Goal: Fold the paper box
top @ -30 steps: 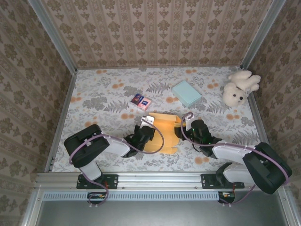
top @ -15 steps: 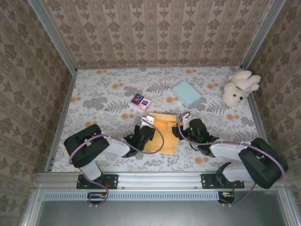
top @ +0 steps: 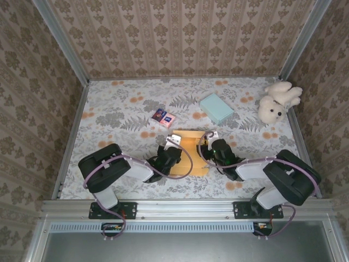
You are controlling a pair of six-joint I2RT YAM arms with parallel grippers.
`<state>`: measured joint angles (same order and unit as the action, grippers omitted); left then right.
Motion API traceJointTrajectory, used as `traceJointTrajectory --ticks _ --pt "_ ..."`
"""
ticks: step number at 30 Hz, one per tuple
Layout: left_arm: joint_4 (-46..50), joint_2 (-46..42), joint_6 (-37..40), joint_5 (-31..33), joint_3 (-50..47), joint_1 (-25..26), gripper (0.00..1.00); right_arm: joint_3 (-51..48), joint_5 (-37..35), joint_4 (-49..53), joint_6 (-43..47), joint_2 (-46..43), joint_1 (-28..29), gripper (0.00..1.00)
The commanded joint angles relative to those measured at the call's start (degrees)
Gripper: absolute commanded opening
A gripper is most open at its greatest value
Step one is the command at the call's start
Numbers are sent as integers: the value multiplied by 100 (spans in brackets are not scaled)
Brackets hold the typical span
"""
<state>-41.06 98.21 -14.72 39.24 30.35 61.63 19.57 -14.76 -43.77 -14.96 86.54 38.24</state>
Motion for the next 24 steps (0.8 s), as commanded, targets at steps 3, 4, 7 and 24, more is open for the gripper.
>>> traceJointTrajectory --ticks 3,4,7,24 --pt "449 155 83 -644 -3 218 0 97 -536 -671 77 261 79 27" --pt "450 146 75 -662 -12 227 0 113 -577 -705 89 296 87 27" --pt "484 136 13 -681 -3 227 0 169 -749 -787 90 415 87 26" --pt "2784 -240 -2208 410 589 253 0 688 -3746 1667 -1243 384 210 23"
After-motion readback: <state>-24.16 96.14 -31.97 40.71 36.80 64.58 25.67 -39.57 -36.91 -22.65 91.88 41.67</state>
